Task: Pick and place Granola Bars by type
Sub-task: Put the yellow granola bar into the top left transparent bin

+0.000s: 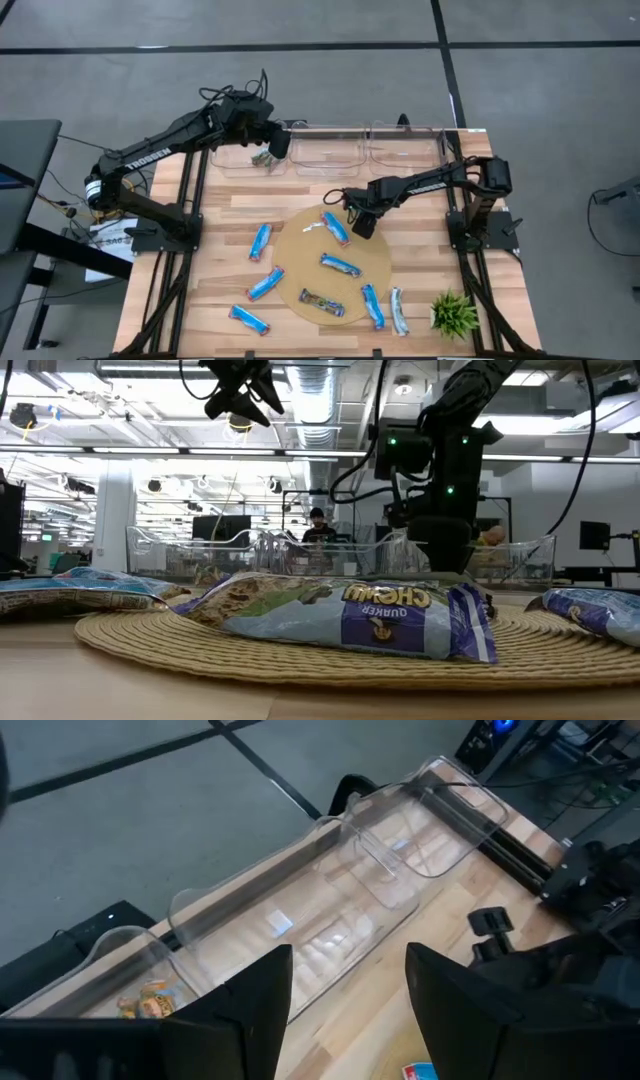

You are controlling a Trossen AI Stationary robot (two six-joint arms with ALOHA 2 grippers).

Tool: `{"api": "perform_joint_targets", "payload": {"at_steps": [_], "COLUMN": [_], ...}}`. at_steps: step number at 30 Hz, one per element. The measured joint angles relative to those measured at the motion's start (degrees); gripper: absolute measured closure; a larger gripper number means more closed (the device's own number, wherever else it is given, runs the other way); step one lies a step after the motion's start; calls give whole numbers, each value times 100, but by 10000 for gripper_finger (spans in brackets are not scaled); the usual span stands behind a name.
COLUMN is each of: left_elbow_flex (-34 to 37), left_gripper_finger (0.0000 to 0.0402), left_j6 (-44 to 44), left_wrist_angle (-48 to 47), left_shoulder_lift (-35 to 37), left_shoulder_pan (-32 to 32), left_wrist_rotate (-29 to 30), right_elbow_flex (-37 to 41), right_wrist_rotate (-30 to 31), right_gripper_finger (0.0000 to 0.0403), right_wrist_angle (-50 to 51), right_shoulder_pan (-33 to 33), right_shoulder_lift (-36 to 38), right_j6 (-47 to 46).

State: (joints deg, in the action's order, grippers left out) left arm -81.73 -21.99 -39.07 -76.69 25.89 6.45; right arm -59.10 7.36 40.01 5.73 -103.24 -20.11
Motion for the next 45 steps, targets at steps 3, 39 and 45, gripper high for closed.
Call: {"api": "perform_joint_targets", "payload": {"at_steps": [3,39,45], "left_elbow_flex": [0,37,37], "left_gripper_finger": [214,214,214], "left_j6": [-91,-2111,-2222], "left_wrist_angle": [-4,3314,3913], "left_shoulder_lift": [0,-1415,-1632], "left_shoulder_pan": [-52,-278,-276], "left_wrist_rotate": [-3,-1881,-2079], "right_elbow_flex": [1,12,12], "right_wrist_rotate": [2,-466,-464], "right_gripper_finger": [254,385,384], "right_wrist_angle": [-26,-2422,-2479], "right_shoulder_pan": [-39,852,732], "right_shoulder_lift": [-3,3128,3128], "right_j6": [60,-1243,-1127]}}
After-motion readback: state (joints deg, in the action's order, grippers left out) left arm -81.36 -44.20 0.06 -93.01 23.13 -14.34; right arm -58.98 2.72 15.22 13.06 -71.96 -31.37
